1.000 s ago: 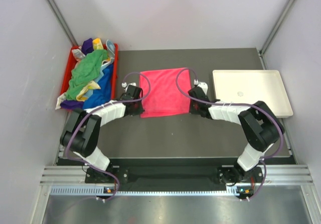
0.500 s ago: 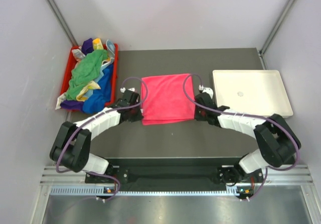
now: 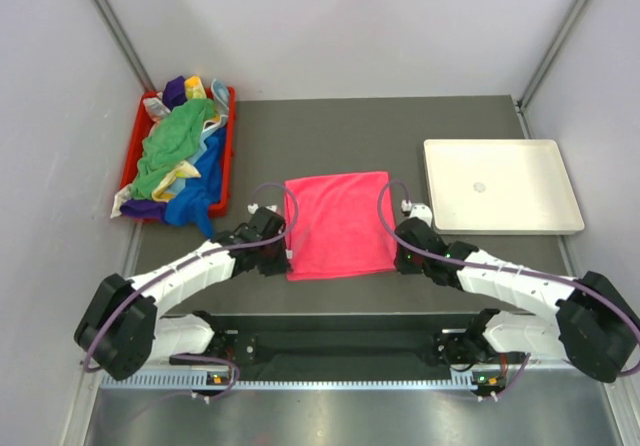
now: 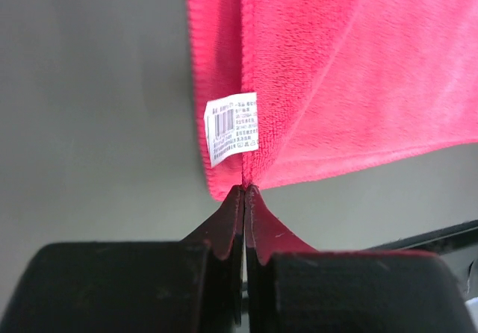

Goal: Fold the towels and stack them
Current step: Fold the towel

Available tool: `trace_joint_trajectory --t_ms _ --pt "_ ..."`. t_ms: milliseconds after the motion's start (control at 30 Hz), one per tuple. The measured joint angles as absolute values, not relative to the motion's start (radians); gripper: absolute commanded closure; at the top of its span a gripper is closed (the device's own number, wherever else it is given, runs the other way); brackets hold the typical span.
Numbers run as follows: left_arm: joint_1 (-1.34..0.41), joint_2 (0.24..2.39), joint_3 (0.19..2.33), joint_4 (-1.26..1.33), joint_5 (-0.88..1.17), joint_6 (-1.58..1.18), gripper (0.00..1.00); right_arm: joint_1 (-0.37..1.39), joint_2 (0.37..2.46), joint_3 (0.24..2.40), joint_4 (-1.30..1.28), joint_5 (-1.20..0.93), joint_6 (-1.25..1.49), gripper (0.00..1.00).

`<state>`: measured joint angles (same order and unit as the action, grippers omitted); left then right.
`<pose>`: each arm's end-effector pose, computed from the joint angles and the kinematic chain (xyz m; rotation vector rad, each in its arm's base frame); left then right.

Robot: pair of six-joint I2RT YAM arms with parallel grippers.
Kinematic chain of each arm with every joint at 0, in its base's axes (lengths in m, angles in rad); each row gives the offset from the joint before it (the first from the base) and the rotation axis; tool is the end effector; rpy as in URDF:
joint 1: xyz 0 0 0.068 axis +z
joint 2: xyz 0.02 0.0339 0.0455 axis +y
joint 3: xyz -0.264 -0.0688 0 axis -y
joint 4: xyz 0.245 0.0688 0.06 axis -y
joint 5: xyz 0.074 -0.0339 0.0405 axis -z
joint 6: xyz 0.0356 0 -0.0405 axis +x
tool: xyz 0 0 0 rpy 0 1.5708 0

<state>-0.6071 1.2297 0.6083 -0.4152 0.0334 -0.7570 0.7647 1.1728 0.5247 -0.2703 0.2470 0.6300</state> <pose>0.1813 -0.1274 0.1741 -0.1901 2.6969 -0.5014 0.1612 0.1426 0.1706 -0.0628 2.4737 0.3018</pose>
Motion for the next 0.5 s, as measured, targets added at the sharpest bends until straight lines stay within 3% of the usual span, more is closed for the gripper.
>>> trace_joint_trajectory --t_ms 133,267,500 --pt "-0.612 1.193 0.596 -0.472 0.016 -0.775 0.87 0.783 1.127 0.497 -0.305 0.268 0.654 1.0" --pt "-0.611 1.191 0.598 -0.509 -0.006 -0.783 0.68 0.784 1.125 0.482 -0.307 0.28 0.667 1.0" --pt "-0.611 1.179 0.657 -0.558 -0.027 -0.778 0.62 0.791 1.121 0.451 -0.308 0.288 0.686 0.99"
